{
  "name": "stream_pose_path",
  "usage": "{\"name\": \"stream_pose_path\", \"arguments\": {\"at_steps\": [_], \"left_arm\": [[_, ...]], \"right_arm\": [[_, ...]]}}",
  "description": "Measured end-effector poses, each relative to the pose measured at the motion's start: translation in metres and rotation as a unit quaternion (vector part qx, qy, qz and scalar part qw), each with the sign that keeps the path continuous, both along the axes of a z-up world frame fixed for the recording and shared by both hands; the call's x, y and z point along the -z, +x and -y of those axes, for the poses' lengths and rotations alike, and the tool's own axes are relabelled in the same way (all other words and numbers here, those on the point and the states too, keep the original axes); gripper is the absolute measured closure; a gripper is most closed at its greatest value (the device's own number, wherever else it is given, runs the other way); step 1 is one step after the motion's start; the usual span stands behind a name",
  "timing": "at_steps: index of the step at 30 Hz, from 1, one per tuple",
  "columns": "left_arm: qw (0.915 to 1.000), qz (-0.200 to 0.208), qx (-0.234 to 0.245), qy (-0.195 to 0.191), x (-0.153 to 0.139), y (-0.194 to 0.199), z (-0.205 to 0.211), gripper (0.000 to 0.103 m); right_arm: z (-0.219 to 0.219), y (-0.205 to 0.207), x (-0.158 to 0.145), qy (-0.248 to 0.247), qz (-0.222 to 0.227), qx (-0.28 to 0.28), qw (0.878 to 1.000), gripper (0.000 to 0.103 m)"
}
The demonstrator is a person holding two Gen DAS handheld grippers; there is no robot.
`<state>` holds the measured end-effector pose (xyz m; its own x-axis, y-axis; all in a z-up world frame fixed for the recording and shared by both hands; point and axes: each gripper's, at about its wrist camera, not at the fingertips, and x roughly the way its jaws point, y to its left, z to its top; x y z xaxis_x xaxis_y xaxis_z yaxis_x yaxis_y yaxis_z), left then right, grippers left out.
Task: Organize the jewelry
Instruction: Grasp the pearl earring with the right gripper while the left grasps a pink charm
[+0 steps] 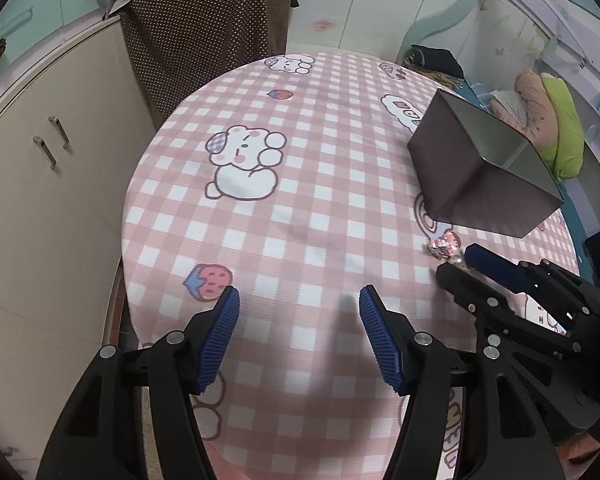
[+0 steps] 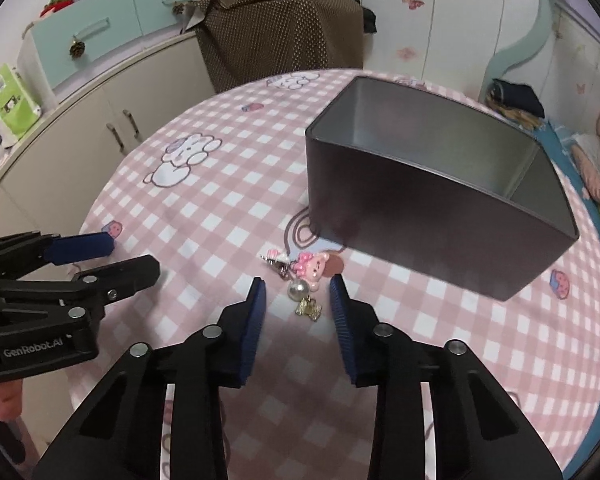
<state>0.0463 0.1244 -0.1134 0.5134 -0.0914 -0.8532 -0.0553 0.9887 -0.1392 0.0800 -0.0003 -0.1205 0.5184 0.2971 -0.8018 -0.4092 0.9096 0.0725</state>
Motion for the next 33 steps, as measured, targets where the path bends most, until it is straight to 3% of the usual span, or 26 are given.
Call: {"name": "stream_pose_path", "arguments": {"at_steps": [5, 13, 15, 17, 28, 30, 31, 33], "left_arm": [[1.0, 0.0, 0.001, -0.003, 0.0, 0.001, -0.001, 0.043], [0.9995, -0.002, 0.023, -0.02, -0.002, 0.005, 0.017, 0.043], [0.9993, -0.001, 0.032, -0.021, -0.003, 0.007, 0.024, 0.038], [0.999, 0.005, 0.039, -0.022, -0.006, 0.009, 0.031, 0.03], [0.9961, 0.018, 0.085, 0.013, -0.006, 0.035, 0.079, 0.03], [0.9954, 0.019, 0.09, 0.028, -0.003, 0.037, 0.085, 0.039], [0.9949, 0.016, 0.096, 0.029, -0.001, 0.038, 0.087, 0.059], [0.9936, 0.022, 0.103, 0.043, 0.002, 0.038, 0.09, 0.076]], "right_arm": [[0.004, 0.003, 0.0, 0.008, -0.003, 0.002, 1.0, 0.091], [0.021, 0.0, -0.002, 0.012, 0.001, 0.018, 1.0, 0.091], [0.033, -0.001, -0.005, 0.02, 0.0, 0.032, 0.999, 0.091], [0.045, -0.001, -0.008, 0.029, 0.001, 0.047, 0.998, 0.091], [0.143, 0.003, -0.017, 0.056, 0.011, 0.171, 0.984, 0.091], [0.157, 0.004, -0.018, 0.059, 0.013, 0.185, 0.981, 0.091], [0.161, 0.005, -0.018, 0.059, 0.014, 0.19, 0.98, 0.091], [0.171, 0.006, -0.017, 0.061, 0.015, 0.197, 0.978, 0.091]]}}
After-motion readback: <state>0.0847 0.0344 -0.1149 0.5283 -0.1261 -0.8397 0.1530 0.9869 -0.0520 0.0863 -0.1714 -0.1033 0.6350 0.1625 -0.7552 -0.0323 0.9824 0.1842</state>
